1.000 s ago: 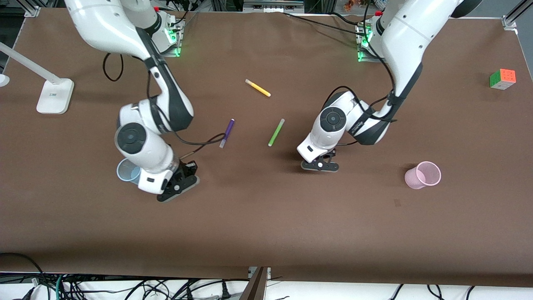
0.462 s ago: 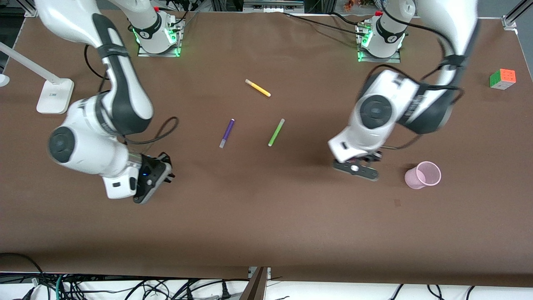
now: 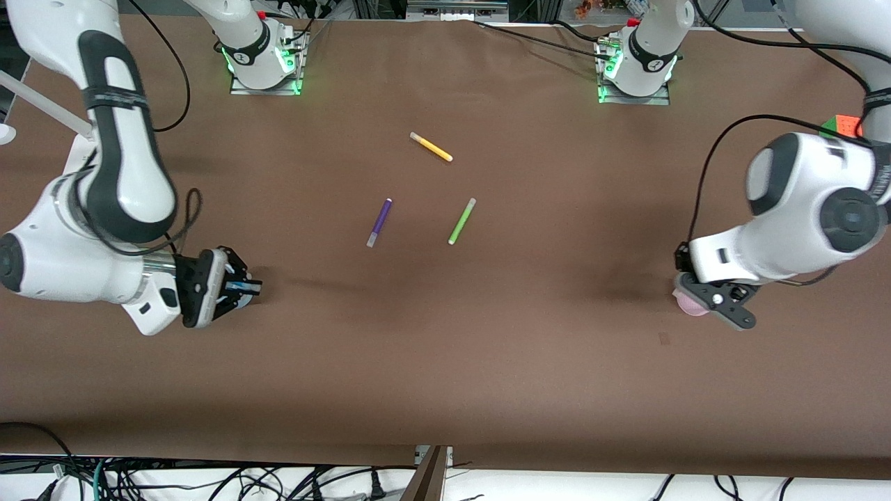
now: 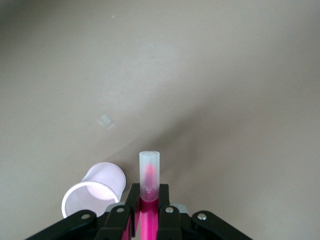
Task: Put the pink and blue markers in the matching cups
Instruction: 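Carry the blue marker to the blue cup while the left gripper carries pink, then lower the blue marker into the blue cup while the left gripper drops pink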
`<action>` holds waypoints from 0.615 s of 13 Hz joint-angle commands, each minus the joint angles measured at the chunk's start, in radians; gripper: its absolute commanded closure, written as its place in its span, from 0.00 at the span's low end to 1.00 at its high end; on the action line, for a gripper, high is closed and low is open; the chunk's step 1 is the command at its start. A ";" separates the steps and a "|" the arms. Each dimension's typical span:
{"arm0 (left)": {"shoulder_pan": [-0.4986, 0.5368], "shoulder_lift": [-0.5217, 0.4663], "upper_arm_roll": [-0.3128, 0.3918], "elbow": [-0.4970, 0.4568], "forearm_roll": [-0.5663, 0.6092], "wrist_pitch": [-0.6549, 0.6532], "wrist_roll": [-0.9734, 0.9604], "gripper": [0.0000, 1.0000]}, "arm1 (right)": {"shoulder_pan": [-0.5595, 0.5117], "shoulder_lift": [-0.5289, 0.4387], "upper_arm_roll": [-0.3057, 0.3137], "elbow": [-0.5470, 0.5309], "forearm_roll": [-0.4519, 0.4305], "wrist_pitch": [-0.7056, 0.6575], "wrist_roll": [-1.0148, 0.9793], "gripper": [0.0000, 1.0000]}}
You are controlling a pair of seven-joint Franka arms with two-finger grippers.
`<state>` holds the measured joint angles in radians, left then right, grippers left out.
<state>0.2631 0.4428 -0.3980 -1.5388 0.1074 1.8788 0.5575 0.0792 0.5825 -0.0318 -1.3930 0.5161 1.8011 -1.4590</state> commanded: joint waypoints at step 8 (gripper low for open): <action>0.264 0.141 -0.010 -0.023 -0.382 0.091 0.916 1.00 | -0.160 0.054 0.010 -0.026 0.231 -0.164 -0.427 1.00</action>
<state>0.4863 0.5412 -0.3933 -1.5548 -0.2061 1.9450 1.3323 -0.0435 0.6180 -0.0319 -1.4129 0.6863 1.6796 -1.8149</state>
